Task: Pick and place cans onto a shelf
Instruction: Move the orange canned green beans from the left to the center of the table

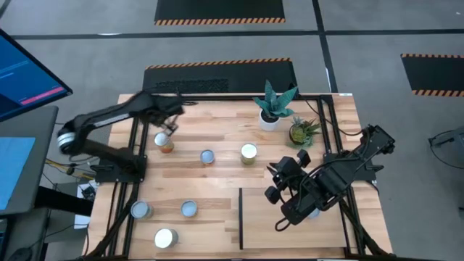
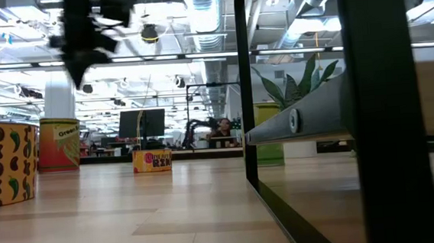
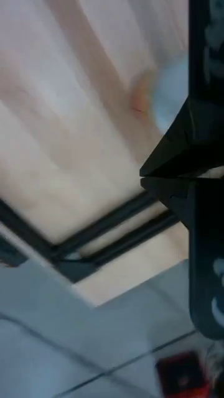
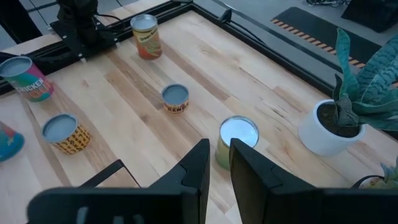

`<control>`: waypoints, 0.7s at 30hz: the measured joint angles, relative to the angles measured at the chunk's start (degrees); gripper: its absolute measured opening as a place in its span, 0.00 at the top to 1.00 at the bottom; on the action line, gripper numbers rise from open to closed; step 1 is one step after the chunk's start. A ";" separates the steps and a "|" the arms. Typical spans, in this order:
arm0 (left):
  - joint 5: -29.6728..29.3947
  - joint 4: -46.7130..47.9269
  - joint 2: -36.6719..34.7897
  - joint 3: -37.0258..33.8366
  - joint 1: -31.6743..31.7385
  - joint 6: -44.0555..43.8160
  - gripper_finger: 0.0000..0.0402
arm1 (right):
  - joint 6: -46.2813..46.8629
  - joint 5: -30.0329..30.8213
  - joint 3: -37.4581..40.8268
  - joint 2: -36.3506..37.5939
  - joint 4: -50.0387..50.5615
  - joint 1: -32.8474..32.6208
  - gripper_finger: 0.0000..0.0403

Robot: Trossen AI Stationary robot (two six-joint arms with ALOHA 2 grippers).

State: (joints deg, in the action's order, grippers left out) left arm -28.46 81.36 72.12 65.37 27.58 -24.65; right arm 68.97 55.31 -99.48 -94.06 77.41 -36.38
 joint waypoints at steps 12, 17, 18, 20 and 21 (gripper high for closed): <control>2.74 -7.87 -19.04 -26.61 3.43 -16.31 1.00 | 0.00 -1.08 0.00 0.00 -0.75 0.00 0.79; 8.33 -15.99 -17.01 -27.34 3.45 -14.52 1.00 | 0.02 -1.87 0.00 0.00 -1.76 -0.39 0.79; 10.85 -19.55 -16.45 -27.33 3.45 -13.23 1.00 | 0.02 -2.12 0.01 0.00 -1.97 -0.44 0.79; 17.95 -26.82 -15.18 -27.30 3.22 -11.12 1.00 | -0.01 -2.45 0.02 0.00 -2.35 -0.77 0.79; 21.27 -30.53 -14.63 -27.30 3.03 -10.37 1.00 | -0.17 -2.65 0.02 0.00 -2.59 -0.81 0.79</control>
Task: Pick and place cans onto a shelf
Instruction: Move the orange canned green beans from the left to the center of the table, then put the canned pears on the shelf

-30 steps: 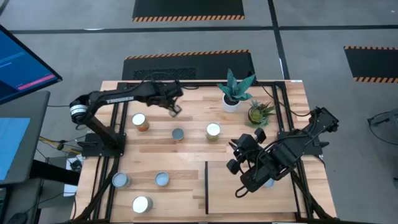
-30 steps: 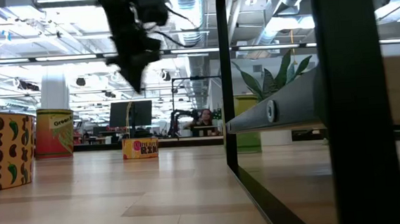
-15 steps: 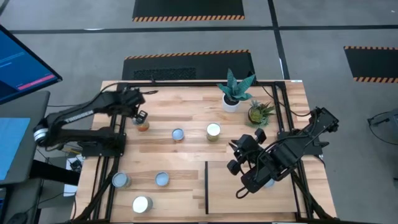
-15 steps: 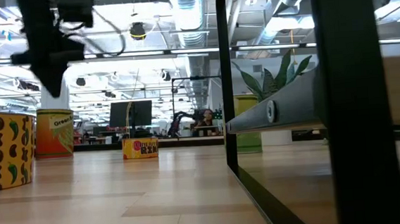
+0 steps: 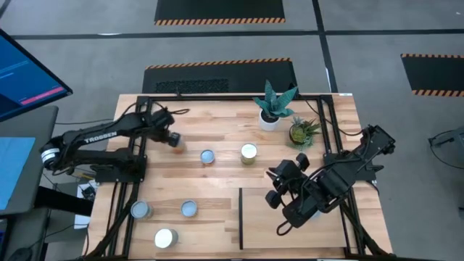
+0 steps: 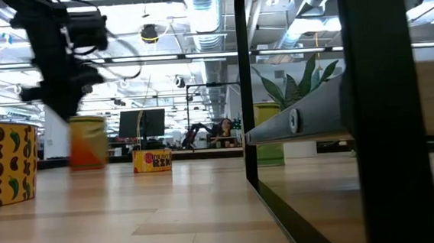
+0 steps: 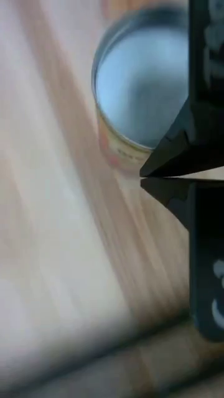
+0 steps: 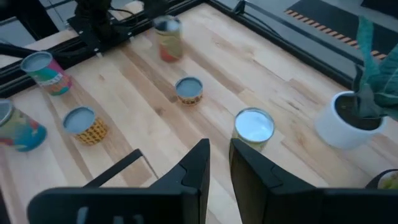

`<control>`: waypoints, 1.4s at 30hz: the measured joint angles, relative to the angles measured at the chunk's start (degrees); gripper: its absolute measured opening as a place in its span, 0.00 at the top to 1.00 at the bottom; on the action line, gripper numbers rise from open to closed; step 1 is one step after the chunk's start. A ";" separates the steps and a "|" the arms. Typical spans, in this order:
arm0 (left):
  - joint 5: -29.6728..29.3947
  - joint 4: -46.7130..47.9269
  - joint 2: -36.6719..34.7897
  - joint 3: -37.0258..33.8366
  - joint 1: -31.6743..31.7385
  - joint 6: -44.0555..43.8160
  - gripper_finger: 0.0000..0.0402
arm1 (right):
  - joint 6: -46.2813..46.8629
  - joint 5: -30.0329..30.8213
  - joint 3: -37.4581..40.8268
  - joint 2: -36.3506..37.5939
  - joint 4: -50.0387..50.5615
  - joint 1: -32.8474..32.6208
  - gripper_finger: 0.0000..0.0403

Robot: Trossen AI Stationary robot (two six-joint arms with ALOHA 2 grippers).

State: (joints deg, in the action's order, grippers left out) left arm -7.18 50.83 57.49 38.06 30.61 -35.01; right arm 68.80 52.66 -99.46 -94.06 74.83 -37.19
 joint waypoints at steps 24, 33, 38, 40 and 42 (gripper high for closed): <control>2.82 -20.74 23.11 7.72 -13.86 -7.82 1.00 | 0.19 -0.11 0.00 0.00 -0.76 -0.54 0.79; 0.90 -9.52 31.09 20.95 -17.36 0.63 1.00 | 0.23 -0.19 0.00 0.00 -0.74 -1.11 0.79; -0.37 0.17 29.83 21.66 -19.36 2.58 1.00 | -0.06 -0.22 0.00 0.00 1.09 -1.30 0.79; 0.04 3.00 27.70 21.66 -21.25 1.36 1.00 | -2.63 -0.62 0.00 0.00 1.76 -0.20 0.79; 0.06 4.39 24.78 21.66 -24.14 0.69 1.00 | -8.13 -2.76 0.00 0.00 1.52 1.88 0.79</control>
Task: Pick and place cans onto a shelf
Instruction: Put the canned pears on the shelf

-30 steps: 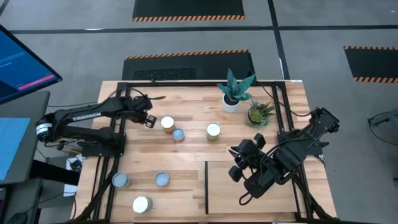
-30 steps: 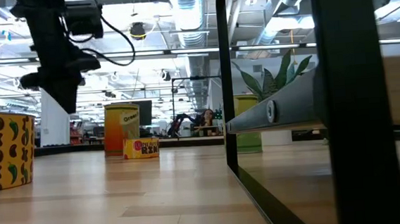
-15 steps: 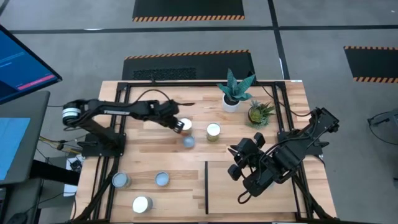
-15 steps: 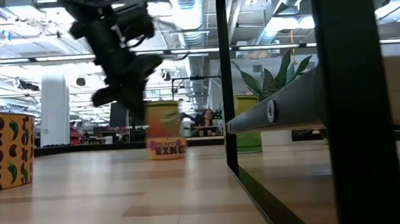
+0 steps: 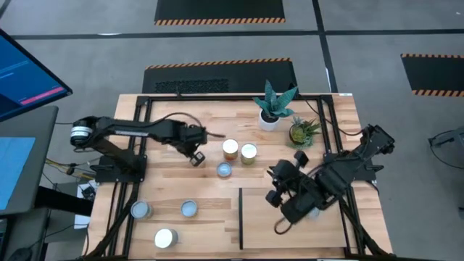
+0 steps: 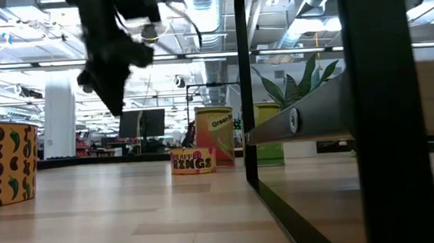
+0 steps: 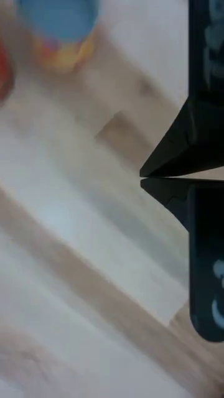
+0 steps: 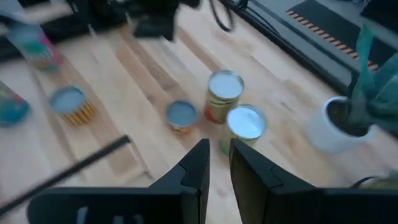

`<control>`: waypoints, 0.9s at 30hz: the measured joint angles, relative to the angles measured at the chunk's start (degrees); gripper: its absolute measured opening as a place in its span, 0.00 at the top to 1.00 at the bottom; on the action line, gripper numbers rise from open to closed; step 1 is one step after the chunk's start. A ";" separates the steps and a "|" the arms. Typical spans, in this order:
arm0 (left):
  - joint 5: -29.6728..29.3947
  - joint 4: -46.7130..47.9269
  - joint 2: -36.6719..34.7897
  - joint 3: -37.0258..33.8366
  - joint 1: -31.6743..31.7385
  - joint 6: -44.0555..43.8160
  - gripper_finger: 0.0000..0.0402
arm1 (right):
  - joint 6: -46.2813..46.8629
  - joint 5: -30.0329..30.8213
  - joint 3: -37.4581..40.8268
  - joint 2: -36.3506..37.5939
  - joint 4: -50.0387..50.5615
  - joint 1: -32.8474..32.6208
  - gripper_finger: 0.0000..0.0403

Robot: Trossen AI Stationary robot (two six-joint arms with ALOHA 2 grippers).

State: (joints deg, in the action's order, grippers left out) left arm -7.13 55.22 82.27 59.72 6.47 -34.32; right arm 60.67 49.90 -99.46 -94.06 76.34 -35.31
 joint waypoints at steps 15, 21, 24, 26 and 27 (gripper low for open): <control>-21.49 14.27 -13.69 0.00 -15.86 -15.61 0.96 | -51.90 -24.54 13.35 -0.04 -21.03 19.18 0.78; -21.69 17.64 -13.83 0.00 -16.23 -17.40 0.84 | -52.33 -30.16 16.95 -0.04 -26.95 25.02 0.72; -21.78 17.53 -13.81 0.00 -16.23 -17.36 0.78 | -52.31 -35.36 17.70 -0.04 -26.89 28.37 0.65; -21.81 17.56 -13.80 0.00 -16.23 -17.40 0.75 | -52.23 -36.58 18.92 0.04 -28.57 30.14 0.60; -21.82 17.54 -13.80 0.00 -16.23 -17.40 0.74 | -52.24 -36.57 19.80 0.05 -29.50 30.86 0.57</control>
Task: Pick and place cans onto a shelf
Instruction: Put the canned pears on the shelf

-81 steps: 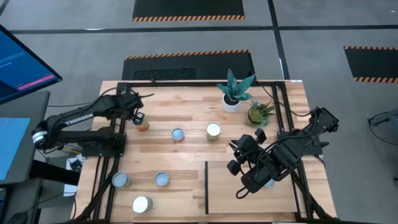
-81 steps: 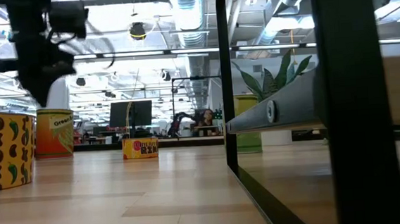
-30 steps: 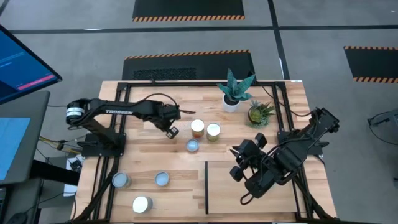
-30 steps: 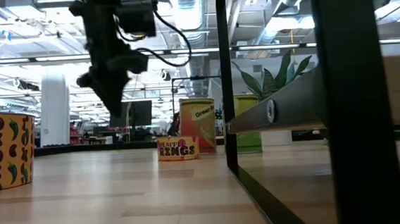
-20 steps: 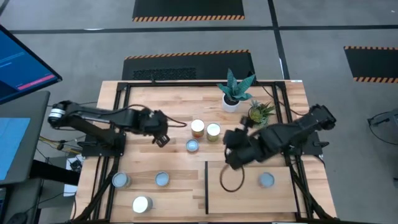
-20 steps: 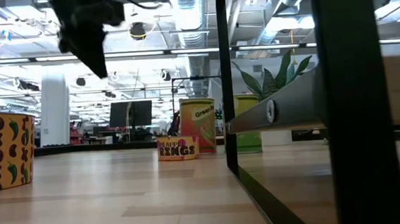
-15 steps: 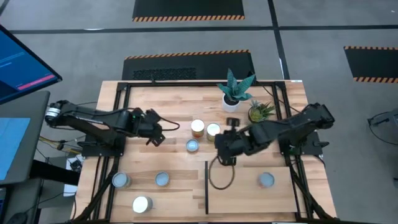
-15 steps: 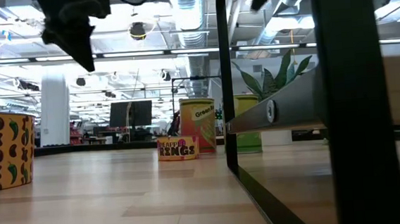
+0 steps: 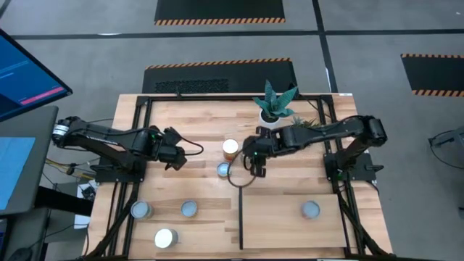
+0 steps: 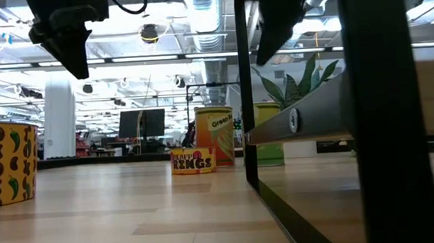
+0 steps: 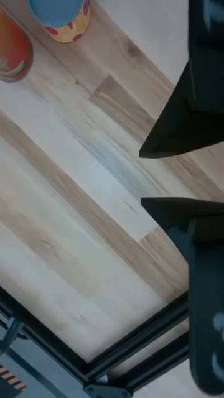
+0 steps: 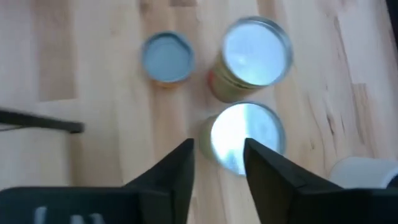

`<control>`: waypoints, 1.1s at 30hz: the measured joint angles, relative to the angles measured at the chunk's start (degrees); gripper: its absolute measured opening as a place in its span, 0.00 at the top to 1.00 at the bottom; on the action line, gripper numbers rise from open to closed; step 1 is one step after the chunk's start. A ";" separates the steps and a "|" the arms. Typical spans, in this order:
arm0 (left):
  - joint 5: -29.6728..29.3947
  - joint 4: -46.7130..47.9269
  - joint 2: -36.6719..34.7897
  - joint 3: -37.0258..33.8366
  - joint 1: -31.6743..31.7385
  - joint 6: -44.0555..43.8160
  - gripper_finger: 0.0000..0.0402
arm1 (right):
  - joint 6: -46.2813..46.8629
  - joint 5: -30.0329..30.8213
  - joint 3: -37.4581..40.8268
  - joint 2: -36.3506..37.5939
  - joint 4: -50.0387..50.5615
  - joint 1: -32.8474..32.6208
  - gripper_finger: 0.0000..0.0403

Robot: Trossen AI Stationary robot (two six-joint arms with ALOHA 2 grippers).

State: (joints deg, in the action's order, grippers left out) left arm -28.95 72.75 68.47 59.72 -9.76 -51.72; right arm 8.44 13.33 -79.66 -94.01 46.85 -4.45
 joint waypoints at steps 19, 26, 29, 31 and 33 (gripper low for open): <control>-1.84 -0.19 0.00 0.00 0.02 0.02 0.69 | -11.13 -4.45 7.92 -4.02 -9.10 3.22 0.43; -1.88 -0.26 0.04 0.00 0.02 -0.28 0.69 | -9.38 -2.35 7.30 -9.18 -10.97 2.53 0.44; -1.88 -0.24 0.02 0.00 0.02 -0.31 0.69 | -8.07 -0.06 7.39 -9.54 -11.36 1.47 0.46; -1.89 -0.22 0.02 0.00 0.02 -0.29 0.69 | -7.39 2.06 7.54 -9.02 -11.57 0.50 0.49; -1.90 -0.22 0.02 0.00 0.02 -0.20 0.69 | -6.27 4.63 7.57 -8.88 -12.06 -0.44 0.54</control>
State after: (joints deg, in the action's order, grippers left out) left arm -30.85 72.53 68.49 59.72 -9.74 -51.92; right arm 2.17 17.96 -72.10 -102.89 34.78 -4.89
